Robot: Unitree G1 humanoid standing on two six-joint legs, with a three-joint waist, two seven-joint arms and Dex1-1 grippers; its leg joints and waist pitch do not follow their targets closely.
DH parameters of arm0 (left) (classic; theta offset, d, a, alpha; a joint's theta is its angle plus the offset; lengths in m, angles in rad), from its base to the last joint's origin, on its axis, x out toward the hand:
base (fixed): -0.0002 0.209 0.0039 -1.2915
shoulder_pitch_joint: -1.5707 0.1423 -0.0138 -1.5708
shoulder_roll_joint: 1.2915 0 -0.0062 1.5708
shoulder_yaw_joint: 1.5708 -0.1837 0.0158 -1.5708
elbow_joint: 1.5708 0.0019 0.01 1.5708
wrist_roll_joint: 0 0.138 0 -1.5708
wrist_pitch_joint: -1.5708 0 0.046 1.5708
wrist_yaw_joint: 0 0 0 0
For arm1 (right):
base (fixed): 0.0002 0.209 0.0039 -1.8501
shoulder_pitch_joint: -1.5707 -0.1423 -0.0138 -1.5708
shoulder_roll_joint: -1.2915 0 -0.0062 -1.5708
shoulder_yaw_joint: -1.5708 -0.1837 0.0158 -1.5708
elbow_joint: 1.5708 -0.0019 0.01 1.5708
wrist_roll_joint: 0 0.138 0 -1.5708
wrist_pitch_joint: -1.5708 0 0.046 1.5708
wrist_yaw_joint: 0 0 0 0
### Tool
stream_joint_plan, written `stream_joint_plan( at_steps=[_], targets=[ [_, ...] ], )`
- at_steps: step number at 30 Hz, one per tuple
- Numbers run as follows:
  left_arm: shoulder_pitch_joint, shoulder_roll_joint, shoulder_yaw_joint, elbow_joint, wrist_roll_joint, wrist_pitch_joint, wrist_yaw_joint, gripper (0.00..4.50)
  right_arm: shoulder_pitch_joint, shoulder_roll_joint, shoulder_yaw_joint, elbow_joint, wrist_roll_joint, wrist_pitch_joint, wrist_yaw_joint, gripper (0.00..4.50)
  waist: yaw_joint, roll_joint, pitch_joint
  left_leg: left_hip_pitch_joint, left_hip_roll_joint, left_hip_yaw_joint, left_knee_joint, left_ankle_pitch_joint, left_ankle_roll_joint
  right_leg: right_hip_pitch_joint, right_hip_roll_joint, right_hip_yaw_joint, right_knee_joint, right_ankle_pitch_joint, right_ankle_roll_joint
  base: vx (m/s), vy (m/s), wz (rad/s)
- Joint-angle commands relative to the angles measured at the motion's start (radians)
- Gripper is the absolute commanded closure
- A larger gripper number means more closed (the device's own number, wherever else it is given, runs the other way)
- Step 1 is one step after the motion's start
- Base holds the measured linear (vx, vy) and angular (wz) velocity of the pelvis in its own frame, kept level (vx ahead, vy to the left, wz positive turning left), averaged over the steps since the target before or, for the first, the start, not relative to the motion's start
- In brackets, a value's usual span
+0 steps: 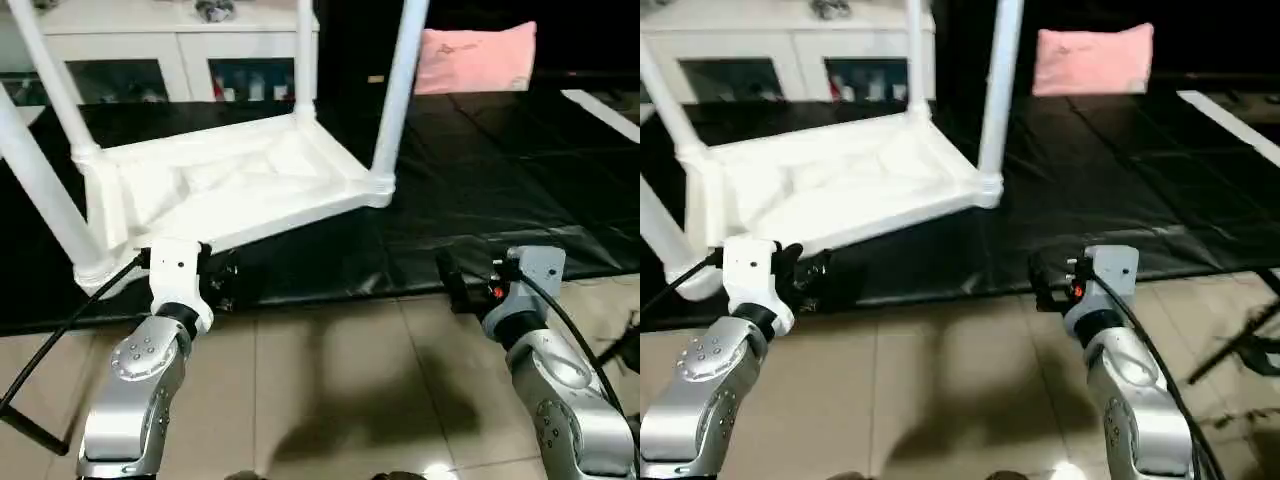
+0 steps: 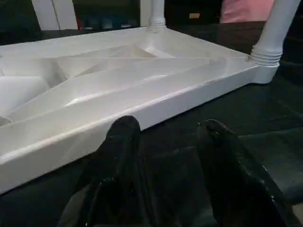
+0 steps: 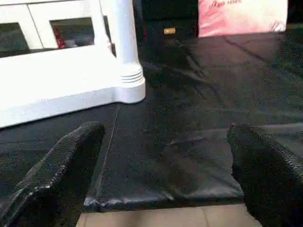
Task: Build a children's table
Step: Rotate leg to tighten
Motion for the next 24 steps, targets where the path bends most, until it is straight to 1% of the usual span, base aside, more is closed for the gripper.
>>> stream_joint_plan(
  at_steps=[1, 2, 3, 4, 5, 6, 7, 8, 9, 10, 11, 12, 13, 15, 16, 17, 18, 19, 20, 22, 23, 24],
  targets=[
    [-0.008, -0.004, 0.013, -0.002, -0.002, -0.001, 0.015, 2.27, -0.015, -0.009, 0.01, 0.011, -0.006, -0.004, 0.012, 0.0, 0.077, 0.013, -0.026, -0.101, 0.087, 0.039, -0.243, -0.753, -0.045, 0.114, 0.027, 0.019, 0.167, -0.178, -0.021, -0.109, -0.06, 0.04],
    [-0.009, -0.004, 0.014, -0.002, -0.003, 0.0, 0.017, 2.27, -0.016, -0.011, 0.012, 0.013, -0.007, -0.005, 0.014, 0.0, 0.08, -0.047, -0.045, 0.024, 0.049, 0.094, -0.136, -0.501, -0.029, -0.009, 0.008, 0.096, 0.071, -0.492, 0.034, -0.087, -0.126, 0.3],
    [-0.011, -0.004, 0.014, -0.002, -0.003, 0.0, 0.017, 2.27, -0.018, -0.011, 0.013, 0.013, -0.007, -0.005, 0.014, 0.0, 0.06, -0.076, -0.043, 0.118, 0.007, 0.065, 0.058, -0.301, -0.032, -0.125, -0.076, 0.109, -0.111, -0.879, 0.034, -0.007, -0.176, 0.3],
    [-0.014, -0.004, 0.014, -0.001, -0.004, 0.001, 0.019, 2.27, -0.02, -0.011, 0.014, 0.014, -0.006, -0.003, 0.014, 0.0, 0.062, -0.068, -0.042, 0.049, -0.009, 0.016, 0.103, 0.028, 0.02, -0.095, -0.107, 0.183, -0.141, -1.053, 0.0, -0.007, -0.176, 0.3],
    [-0.015, -0.004, 0.014, 0.0, -0.004, 0.001, 0.019, 2.27, -0.02, -0.011, 0.014, 0.014, -0.006, -0.002, 0.013, 0.0, 0.071, -0.058, -0.042, 0.027, -0.003, 0.006, 0.09, 0.052, 0.019, -0.061, -0.113, 0.177, -0.123, -1.019, -0.012, -0.003, -0.111, -0.04],
    [-0.017, -0.004, 0.014, 0.0, -0.005, 0.002, 0.02, 2.27, -0.021, -0.011, 0.015, 0.014, -0.005, -0.001, 0.013, 0.0, 0.076, -0.052, -0.04, 0.028, 0.021, 0.003, 0.061, 0.011, -0.005, -0.049, -0.111, 0.16, -0.102, -0.942, -0.03, 0.0, 0.0, 0.0],
    [-0.019, -0.005, 0.014, 0.0, -0.006, 0.002, 0.021, 2.27, -0.022, -0.011, 0.015, 0.014, -0.005, 0.0, 0.014, 0.0, 0.071, -0.043, -0.052, 0.036, 0.041, 0.016, -0.045, -0.241, -0.062, -0.049, 0.007, 0.104, -0.011, -0.48, -0.07, 0.0, 0.0, 0.0],
    [-0.02, -0.005, 0.013, 0.001, -0.006, 0.003, 0.021, 2.27, -0.02, -0.011, 0.016, 0.017, -0.008, -0.002, 0.015, 0.0, 0.071, -0.03, -0.058, 0.036, 0.043, 0.019, -0.058, -0.284, -0.064, -0.04, 0.019, 0.099, 0.001, -0.376, -0.08, 0.0, 0.0, 0.0],
    [-0.02, -0.005, 0.013, 0.002, -0.005, 0.003, 0.021, 2.27, -0.02, -0.011, 0.016, 0.018, -0.009, -0.002, 0.015, 0.0, 0.067, -0.016, -0.059, 0.035, 0.049, 0.021, -0.071, -0.347, -0.064, -0.039, 0.014, 0.102, -0.003, -0.29, -0.101, 0.0, 0.0, 0.0],
    [-0.02, -0.006, 0.012, 0.002, -0.005, 0.002, 0.021, 2.27, -0.019, -0.011, 0.017, 0.019, -0.011, -0.004, 0.015, 0.0, 0.062, -0.011, -0.058, 0.029, 0.05, 0.019, -0.076, -0.367, -0.065, -0.035, 0.012, 0.103, -0.005, -0.284, -0.107, 0.0, 0.0, 0.0],
    [-0.021, -0.006, 0.011, 0.004, -0.005, 0.003, 0.018, 2.27, -0.015, -0.01, 0.016, 0.017, -0.012, -0.005, 0.014, 0.0, 0.052, -0.008, -0.057, 0.016, 0.046, 0.017, -0.083, -0.406, -0.073, -0.026, 0.008, 0.099, -0.015, -0.314, -0.101, 0.0, 0.0, 0.0],
    [-0.021, -0.006, 0.011, 0.004, -0.005, 0.003, 0.018, 2.27, -0.015, -0.01, 0.016, 0.017, -0.012, -0.005, 0.014, 0.0, 0.052, -0.008, -0.057, 0.016, 0.046, 0.017, -0.083, -0.406, -0.073, -0.026, 0.008, 0.099, -0.015, -0.314, -0.101, 0.0, 0.0, 0.0],
    [-0.023, -0.006, 0.01, 0.006, -0.005, 0.003, 0.016, 2.27, -0.013, -0.01, 0.016, 0.017, -0.011, -0.006, 0.013, 0.0, 0.043, -0.016, -0.056, 0.011, 0.043, 0.019, -0.083, -0.416, -0.069, -0.028, 0.004, 0.099, -0.027, -0.352, -0.085, 0.0, 0.0, 0.0],
    [-0.024, -0.006, 0.01, 0.008, -0.004, 0.003, 0.014, 2.27, -0.013, -0.011, 0.016, 0.018, -0.01, -0.006, 0.012, 0.0, 0.038, -0.016, -0.056, 0.008, 0.041, 0.02, -0.083, -0.412, -0.065, -0.028, 0.0, 0.098, -0.035, -0.382, -0.074, 0.0, 0.0, 0.0],
    [-0.025, -0.005, 0.009, 0.01, -0.006, 0.003, 0.012, 2.27, -0.013, -0.01, 0.015, 0.019, -0.011, -0.007, 0.012, 0.0, 0.037, -0.017, -0.058, 0.006, 0.041, 0.021, -0.083, -0.397, -0.061, -0.026, -0.001, 0.098, -0.037, -0.383, -0.07, 0.0, 0.0, 0.0],
    [-0.032, -0.003, 0.009, 0.016, -0.009, 0.004, 0.009, 2.27, -0.014, -0.009, 0.015, 0.022, -0.012, -0.008, 0.011, 0.0, 0.036, -0.016, -0.059, 0.005, 0.04, 0.021, -0.083, -0.389, -0.06, -0.027, -0.002, 0.099, -0.037, -0.375, -0.071, 0.0, 0.0, 0.0],
    [-0.032, -0.003, 0.009, 0.016, -0.009, 0.004, 0.009, 2.27, -0.014, -0.009, 0.015, 0.022, -0.012, -0.008, 0.011, 0.0, 0.035, -0.017, -0.058, 0.005, 0.04, 0.023, -0.083, -0.385, -0.059, -0.029, -0.001, 0.1, -0.038, -0.37, -0.071, 0.0, 0.0, 0.0],
    [-0.038, -0.003, 0.011, 0.02, -0.01, 0.005, 0.008, 2.27, -0.015, -0.009, 0.015, 0.023, -0.013, -0.008, 0.011, 0.0, 0.033, -0.021, -0.058, 0.008, 0.04, 0.028, -0.079, -0.373, -0.05, -0.034, -0.001, 0.104, -0.04, -0.363, -0.077, 0.0, 0.0, 0.0],
    [-0.039, -0.003, 0.012, 0.021, -0.011, 0.006, 0.008, 2.27, -0.015, -0.009, 0.015, 0.023, -0.014, -0.008, 0.012, 0.0, 0.031, -0.022, -0.06, 0.006, 0.04, 0.029, -0.078, -0.36, -0.047, -0.032, -0.002, 0.105, -0.038, -0.354, -0.081, 0.0, 0.0, 0.0],
    [-0.039, -0.005, 0.015, 0.021, -0.015, 0.007, 0.008, 2.27, -0.015, -0.009, 0.016, 0.023, -0.015, -0.008, 0.012, 0.0, 0.029, -0.024, -0.064, 0.001, 0.041, 0.034, -0.076, -0.309, -0.036, -0.028, 0.0, 0.106, -0.032, -0.303, -0.094, 0.0, 0.0, 0.0],
    [-0.039, -0.006, 0.016, 0.021, -0.016, 0.007, 0.008, 2.27, -0.015, -0.009, 0.016, 0.023, -0.015, -0.008, 0.012, 0.0, 0.029, -0.024, -0.065, 0.0, 0.042, 0.035, -0.075, -0.296, -0.033, -0.027, 0.0, 0.107, -0.03, -0.286, -0.099, 0.0, 0.0, 0.0],
    [-0.039, -0.006, 0.017, 0.02, -0.017, 0.008, 0.008, 2.27, -0.015, -0.009, 0.016, 0.023, -0.016, -0.007, 0.012, 0.0, 0.03, -0.025, -0.068, -0.001, 0.043, 0.038, -0.073, -0.266, -0.026, -0.025, 0.001, 0.107, -0.027, -0.254, -0.106, 0.05, -0.012, 0.0]
  ],
)
